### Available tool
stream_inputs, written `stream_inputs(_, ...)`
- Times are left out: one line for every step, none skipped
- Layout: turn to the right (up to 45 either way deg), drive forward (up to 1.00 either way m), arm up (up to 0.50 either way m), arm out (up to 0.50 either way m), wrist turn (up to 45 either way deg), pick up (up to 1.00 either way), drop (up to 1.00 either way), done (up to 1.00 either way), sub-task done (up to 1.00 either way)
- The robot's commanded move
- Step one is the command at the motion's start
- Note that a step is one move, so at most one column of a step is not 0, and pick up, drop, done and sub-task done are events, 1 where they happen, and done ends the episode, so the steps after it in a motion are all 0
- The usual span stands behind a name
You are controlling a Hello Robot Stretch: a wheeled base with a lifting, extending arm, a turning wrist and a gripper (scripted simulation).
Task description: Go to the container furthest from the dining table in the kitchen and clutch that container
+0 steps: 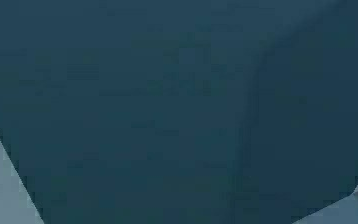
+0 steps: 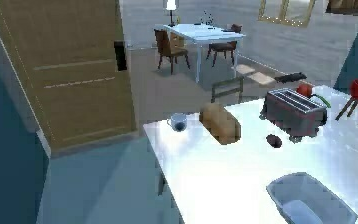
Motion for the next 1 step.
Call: stream_inputs(-45.0, 0.00, 0.00, 0.00, 0.0, 0.00, 0.00, 0.00, 0.00)
